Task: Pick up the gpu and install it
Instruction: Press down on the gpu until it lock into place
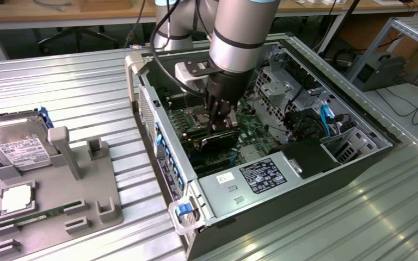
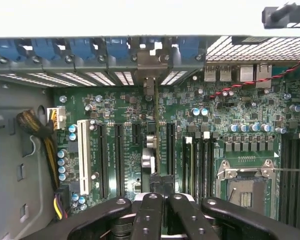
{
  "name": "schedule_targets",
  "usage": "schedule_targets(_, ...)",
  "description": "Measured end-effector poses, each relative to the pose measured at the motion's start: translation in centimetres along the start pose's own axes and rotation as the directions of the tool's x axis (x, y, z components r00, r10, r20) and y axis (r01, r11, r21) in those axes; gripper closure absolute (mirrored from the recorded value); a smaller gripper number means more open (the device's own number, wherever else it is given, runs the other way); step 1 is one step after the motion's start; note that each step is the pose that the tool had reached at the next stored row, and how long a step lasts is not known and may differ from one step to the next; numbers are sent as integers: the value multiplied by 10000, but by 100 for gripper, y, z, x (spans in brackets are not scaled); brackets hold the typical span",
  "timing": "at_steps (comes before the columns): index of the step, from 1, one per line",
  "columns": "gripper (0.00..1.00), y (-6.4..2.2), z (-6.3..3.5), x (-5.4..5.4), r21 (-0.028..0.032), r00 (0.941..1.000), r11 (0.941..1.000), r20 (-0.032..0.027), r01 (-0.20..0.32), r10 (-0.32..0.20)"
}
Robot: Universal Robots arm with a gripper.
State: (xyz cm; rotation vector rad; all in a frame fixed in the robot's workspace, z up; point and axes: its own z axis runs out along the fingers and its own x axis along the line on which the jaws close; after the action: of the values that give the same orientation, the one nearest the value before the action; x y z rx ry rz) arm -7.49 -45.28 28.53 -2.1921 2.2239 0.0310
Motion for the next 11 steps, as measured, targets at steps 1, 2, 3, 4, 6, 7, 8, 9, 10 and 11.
schedule_targets(1, 89, 0, -23, -1, 0, 10000, 10000, -6, 0, 0)
schedule_targets(2, 89, 0, -47, -1, 0, 10000, 10000, -7, 0, 0)
schedule_targets(3, 89, 0, -78, -2, 0, 10000, 10000, -9, 0, 0)
schedule_targets(4, 89, 0, -109, -3, 4, 10000, 10000, -8, -10, 10)
schedule_targets(6, 89, 0, -167, -5, 6, 10000, 10000, -8, -20, 20)
schedule_targets(7, 89, 0, -227, -6, 10, 10000, 10000, -9, -24, 24)
schedule_targets(8, 89, 0, -275, -8, 15, 10000, 10000, -10, -28, 28)
schedule_targets(9, 89, 0, -316, -9, 20, 10000, 10000, -10, -32, 32)
schedule_targets(10, 89, 0, -369, -10, 28, 10000, 10000, -13, -38, 38)
schedule_targets(11, 89, 0, -403, -11, 34, 10000, 10000, -12, -43, 43)
